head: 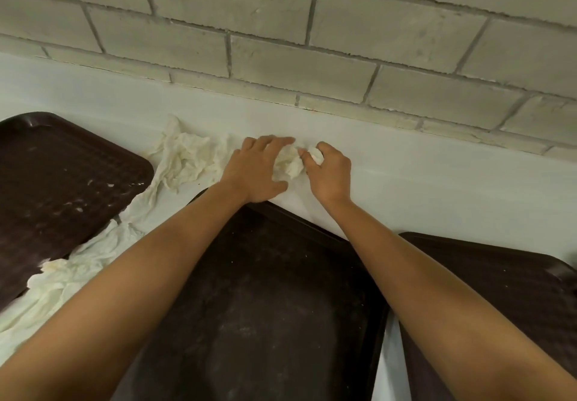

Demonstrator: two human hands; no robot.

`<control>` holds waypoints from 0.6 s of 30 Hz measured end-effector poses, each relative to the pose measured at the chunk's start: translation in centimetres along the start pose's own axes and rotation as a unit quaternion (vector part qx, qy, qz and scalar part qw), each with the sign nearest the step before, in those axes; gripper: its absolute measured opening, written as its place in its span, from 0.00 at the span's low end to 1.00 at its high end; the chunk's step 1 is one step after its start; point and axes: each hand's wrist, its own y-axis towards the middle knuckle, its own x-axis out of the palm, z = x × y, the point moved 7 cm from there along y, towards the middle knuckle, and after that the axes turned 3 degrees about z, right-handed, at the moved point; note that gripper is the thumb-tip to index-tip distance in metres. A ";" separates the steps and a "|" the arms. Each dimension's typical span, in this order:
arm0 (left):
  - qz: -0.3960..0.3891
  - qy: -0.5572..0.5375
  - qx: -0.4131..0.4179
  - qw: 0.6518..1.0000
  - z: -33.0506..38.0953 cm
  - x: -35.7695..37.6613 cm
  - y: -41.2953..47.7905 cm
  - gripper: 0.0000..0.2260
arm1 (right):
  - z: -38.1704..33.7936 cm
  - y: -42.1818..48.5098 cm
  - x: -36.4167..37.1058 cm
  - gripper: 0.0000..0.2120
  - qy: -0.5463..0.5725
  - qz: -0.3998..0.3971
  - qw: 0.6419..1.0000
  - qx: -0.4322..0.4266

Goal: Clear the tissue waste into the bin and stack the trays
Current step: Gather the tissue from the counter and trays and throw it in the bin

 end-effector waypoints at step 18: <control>0.028 -0.023 0.016 0.999 1.4 -0.1 0.2 0.10 | 1.4 -0.1 -3.2 0.19 0.127 0.064 0.975 0.169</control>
